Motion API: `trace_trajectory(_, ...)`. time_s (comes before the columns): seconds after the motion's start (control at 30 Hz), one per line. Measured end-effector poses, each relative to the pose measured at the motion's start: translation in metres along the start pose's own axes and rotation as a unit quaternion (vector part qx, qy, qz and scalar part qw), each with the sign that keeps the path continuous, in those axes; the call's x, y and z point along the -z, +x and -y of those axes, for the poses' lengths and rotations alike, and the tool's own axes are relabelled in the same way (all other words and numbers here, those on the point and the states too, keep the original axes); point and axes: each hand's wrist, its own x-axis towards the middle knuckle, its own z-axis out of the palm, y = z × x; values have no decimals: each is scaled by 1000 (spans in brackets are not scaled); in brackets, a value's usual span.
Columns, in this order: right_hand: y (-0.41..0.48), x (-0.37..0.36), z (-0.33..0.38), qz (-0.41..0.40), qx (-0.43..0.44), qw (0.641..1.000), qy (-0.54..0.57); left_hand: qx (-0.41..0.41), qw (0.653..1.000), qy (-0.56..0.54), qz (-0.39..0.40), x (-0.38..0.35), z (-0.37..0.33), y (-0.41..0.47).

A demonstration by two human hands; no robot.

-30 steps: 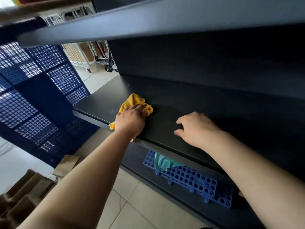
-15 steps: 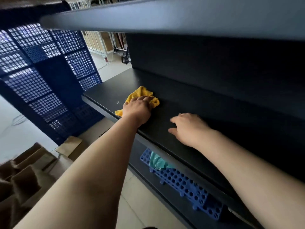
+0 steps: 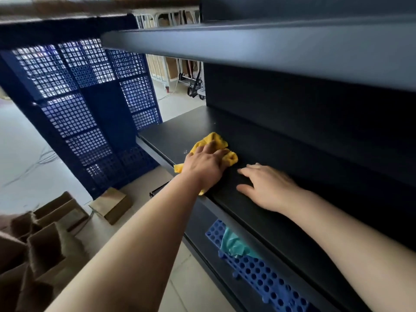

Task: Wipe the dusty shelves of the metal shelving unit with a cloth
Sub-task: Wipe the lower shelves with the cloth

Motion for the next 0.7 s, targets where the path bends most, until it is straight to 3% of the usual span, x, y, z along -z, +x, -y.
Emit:
trace_trajectory(0.37, 39, -9, 9, -24, -40, 999, -6, 99, 995, -29, -13, 4, 111, 82)
trace_trajectory(0.7, 39, -13, 4, -24, -41, 999, -27, -43, 999, -7, -30, -1, 53, 44)
